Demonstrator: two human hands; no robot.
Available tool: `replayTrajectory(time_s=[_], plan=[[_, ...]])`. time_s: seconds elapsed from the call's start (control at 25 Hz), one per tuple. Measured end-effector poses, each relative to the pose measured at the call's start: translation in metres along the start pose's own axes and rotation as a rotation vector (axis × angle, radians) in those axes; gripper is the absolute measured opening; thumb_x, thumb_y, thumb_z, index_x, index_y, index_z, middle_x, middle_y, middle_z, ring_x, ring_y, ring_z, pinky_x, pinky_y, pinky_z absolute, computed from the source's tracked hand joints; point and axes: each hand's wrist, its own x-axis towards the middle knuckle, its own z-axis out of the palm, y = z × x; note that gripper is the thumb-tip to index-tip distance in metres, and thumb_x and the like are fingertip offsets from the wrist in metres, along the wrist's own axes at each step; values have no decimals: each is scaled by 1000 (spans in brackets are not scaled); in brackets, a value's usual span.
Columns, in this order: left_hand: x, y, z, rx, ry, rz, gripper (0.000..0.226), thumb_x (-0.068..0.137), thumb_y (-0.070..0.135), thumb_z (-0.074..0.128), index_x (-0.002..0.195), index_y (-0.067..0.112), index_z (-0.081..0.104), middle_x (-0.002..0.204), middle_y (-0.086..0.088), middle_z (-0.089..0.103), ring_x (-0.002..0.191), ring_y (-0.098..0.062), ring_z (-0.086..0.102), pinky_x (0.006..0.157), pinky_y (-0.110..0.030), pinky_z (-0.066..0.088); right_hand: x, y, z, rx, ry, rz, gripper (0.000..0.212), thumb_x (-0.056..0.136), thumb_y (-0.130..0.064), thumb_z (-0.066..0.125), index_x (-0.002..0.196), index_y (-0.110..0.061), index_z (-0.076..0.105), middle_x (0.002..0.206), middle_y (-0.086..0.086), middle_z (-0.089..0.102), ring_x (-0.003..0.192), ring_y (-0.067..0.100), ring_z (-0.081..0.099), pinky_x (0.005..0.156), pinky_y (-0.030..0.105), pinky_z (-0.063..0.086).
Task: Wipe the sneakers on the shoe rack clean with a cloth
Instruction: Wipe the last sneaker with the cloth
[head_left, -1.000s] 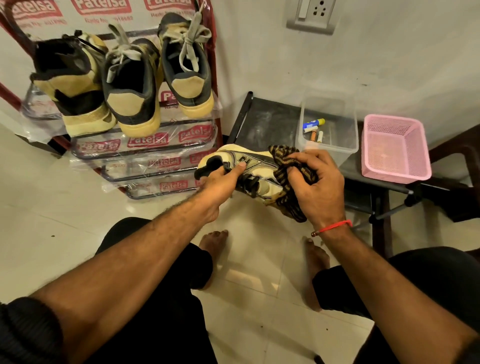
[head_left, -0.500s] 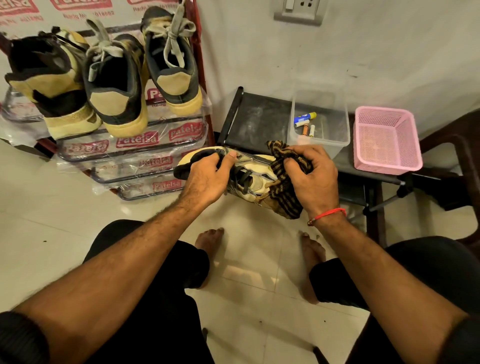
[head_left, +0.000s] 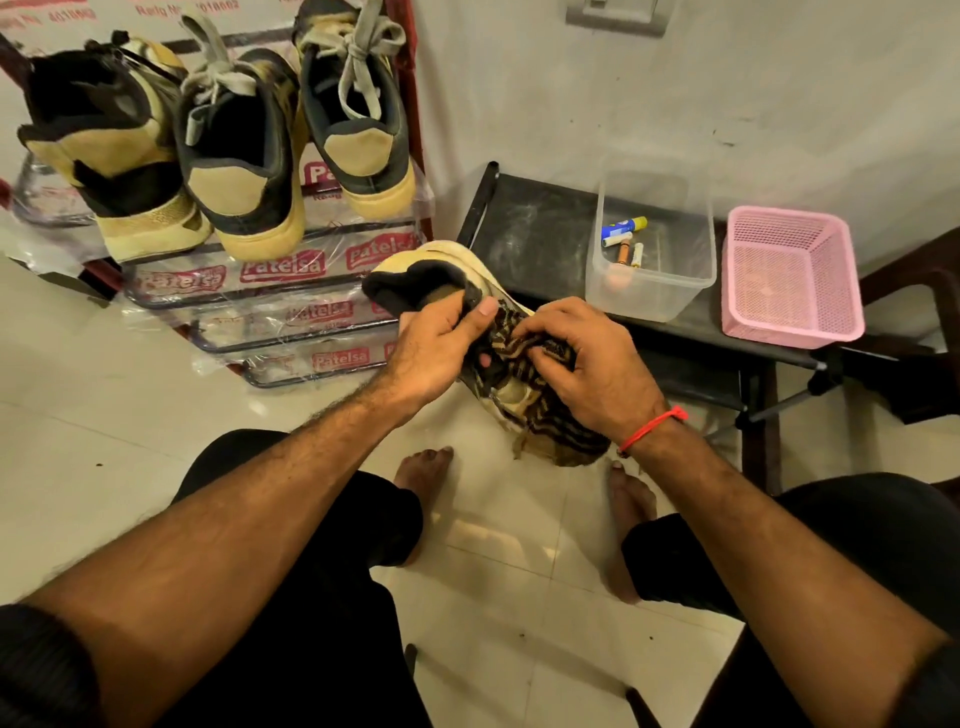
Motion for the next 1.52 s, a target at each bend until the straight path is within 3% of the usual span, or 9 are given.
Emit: replayTrajectory(time_s=[0.16, 0.32, 0.52, 0.8, 1.0, 1.12, 1.28, 1.4, 1.52], plan=[[-15, 11, 15, -67, -205, 59, 56, 99, 51, 50, 106, -2, 64, 91, -12, 70, 79, -16, 66, 73, -30, 55, 19, -1, -9, 176, 233, 44, 24, 91, -11, 66, 114, -14, 69, 113, 1, 67, 108, 9, 60, 99, 27, 49], [-11, 19, 9, -229, -63, -10, 44, 104, 48, 48, 113, 12, 72, 115, -10, 75, 109, -20, 70, 104, -41, 52, 3, -7, -15, 190, 16, -8, 20, 86, -13, 68, 105, -15, 72, 107, -2, 67, 100, 5, 62, 95, 20, 49], [-14, 20, 4, -110, -1, 72, 42, 106, 42, 49, 108, 7, 72, 105, -14, 75, 95, -20, 71, 92, -43, 54, -12, -20, -27, 191, -271, -153, 20, 82, -20, 69, 101, -16, 76, 104, -6, 67, 97, 6, 64, 91, 19, 51], [-19, 21, 16, -228, -66, 53, 41, 108, 38, 44, 103, 13, 75, 99, -12, 78, 92, -23, 73, 89, -41, 56, 11, 2, -20, 154, 147, 74, 21, 90, -9, 65, 109, -14, 73, 111, 1, 65, 101, 7, 60, 96, 26, 50], [-10, 20, 6, -45, 34, 132, 70, 99, 60, 45, 96, -6, 67, 91, -26, 70, 81, -31, 67, 87, -58, 53, -15, -35, -23, 253, -265, -196, 19, 82, -10, 69, 99, -13, 76, 106, -1, 68, 99, 9, 64, 93, 23, 51], [-10, 17, 4, -4, 16, 144, 58, 102, 56, 44, 90, 7, 73, 83, -15, 73, 78, -31, 69, 78, -47, 56, -20, -46, -28, 300, -478, -309, 19, 83, -7, 71, 100, -12, 76, 106, -1, 67, 98, 11, 64, 90, 23, 52], [-16, 23, 9, -70, -49, 122, 44, 108, 38, 46, 73, 36, 73, 73, 6, 65, 72, -8, 60, 71, -29, 47, -6, -15, -26, 171, -168, -222, 21, 85, -8, 68, 104, -12, 75, 108, 0, 65, 100, 10, 62, 96, 24, 49], [-16, 24, 9, -200, -34, 73, 38, 107, 41, 46, 97, 23, 77, 93, -4, 79, 89, -19, 74, 87, -36, 57, 6, 8, -21, 113, 39, -34, 21, 87, -9, 65, 106, -11, 73, 106, 0, 65, 97, 8, 61, 93, 30, 52], [-13, 24, 4, -197, 34, 45, 53, 106, 45, 47, 89, 4, 75, 85, -10, 75, 79, -22, 70, 80, -37, 54, -4, -1, -26, 224, -52, -62, 20, 85, -11, 65, 104, -11, 73, 104, -2, 65, 98, 7, 62, 91, 27, 52]])
